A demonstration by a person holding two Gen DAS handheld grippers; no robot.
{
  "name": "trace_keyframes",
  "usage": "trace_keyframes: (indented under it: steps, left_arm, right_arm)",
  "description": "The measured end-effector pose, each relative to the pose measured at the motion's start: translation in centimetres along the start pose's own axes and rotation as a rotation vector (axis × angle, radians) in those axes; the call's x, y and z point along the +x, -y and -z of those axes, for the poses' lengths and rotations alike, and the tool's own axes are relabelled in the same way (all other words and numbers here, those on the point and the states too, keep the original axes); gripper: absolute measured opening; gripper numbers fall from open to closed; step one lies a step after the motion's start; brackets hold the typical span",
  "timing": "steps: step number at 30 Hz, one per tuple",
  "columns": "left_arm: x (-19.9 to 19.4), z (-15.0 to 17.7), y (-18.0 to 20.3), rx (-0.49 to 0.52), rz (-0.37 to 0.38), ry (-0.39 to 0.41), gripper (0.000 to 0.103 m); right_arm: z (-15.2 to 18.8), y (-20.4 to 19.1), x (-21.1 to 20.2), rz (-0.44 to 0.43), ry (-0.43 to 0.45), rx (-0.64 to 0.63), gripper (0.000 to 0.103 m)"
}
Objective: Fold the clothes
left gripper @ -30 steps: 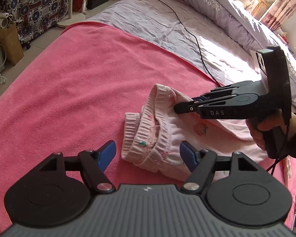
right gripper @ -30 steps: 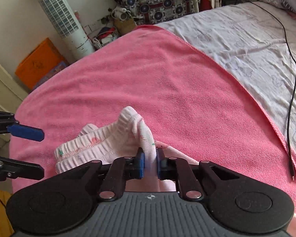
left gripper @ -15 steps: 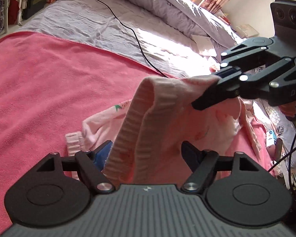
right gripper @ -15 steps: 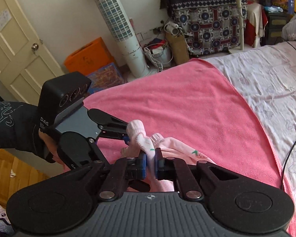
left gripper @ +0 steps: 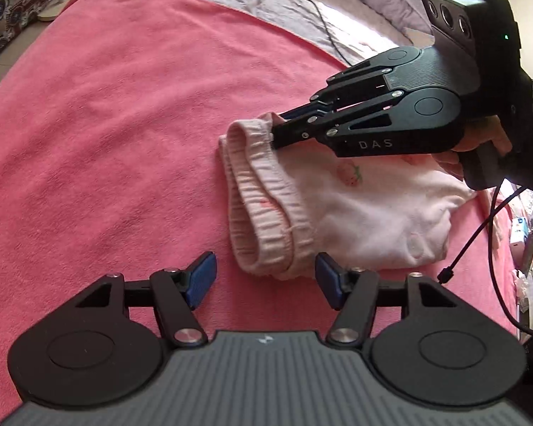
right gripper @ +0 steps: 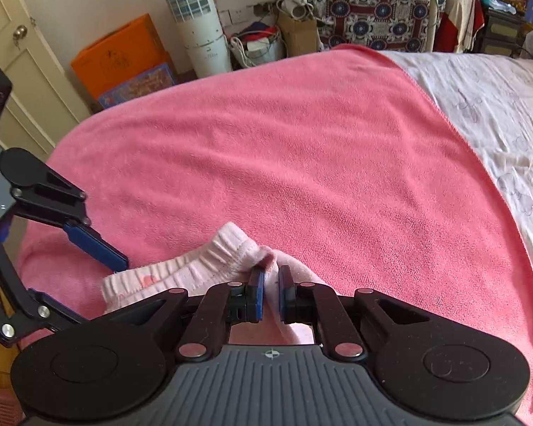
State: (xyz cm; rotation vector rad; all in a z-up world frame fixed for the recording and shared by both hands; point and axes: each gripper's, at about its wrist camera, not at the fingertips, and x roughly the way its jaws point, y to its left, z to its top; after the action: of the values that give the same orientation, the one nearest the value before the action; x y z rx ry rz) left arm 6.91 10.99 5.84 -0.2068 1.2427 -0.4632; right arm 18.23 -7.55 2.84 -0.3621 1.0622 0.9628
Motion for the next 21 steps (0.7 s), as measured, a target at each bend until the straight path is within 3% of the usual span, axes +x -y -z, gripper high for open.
trace_keyframes:
  steps: [5,7,8,9,12,14,17,20,21]
  left_arm:
    - [-2.1,0.3,0.2,-0.049,-0.074,0.075,0.063]
    - [-3.0,-0.3,1.4,-0.032,-0.063,0.131,0.063]
    - [-3.3,-0.7,2.0,-0.023,-0.047,0.155,0.064]
    - [-3.3,-1.2,2.6,-0.010,-0.027,0.174,0.066]
    - [-2.3,-2.9,4.7,0.052,0.018,0.212,0.068]
    - [-0.6,-3.5,5.5,0.077,0.008,0.203,0.069]
    - [1.9,-3.9,5.6,0.074,-0.034,0.171,0.069]
    - [3.9,-4.1,5.1,0.065,-0.125,0.156,0.069]
    - [4.2,-4.0,4.9,0.066,-0.187,0.167,0.069]
  right_arm:
    - [0.2,0.7,0.9,-0.008,0.002,0.058,0.013]
    - [0.2,1.6,0.6,-0.046,-0.004,0.110,0.015]
    - [0.1,2.3,0.2,-0.082,-0.007,0.157,0.022]
    - [0.0,3.1,-0.2,-0.121,-0.010,0.206,0.038]
    - [1.2,6.2,-3.6,-0.190,0.077,0.373,0.071]
    - [2.6,8.3,-6.4,-0.186,0.152,0.466,0.074]
    - [5.3,10.5,-10.0,-0.095,0.205,0.570,0.075]
    - [8.7,11.0,-12.3,-0.045,0.207,0.640,0.075]
    - [9.9,10.7,-12.5,-0.041,0.184,0.652,0.075]
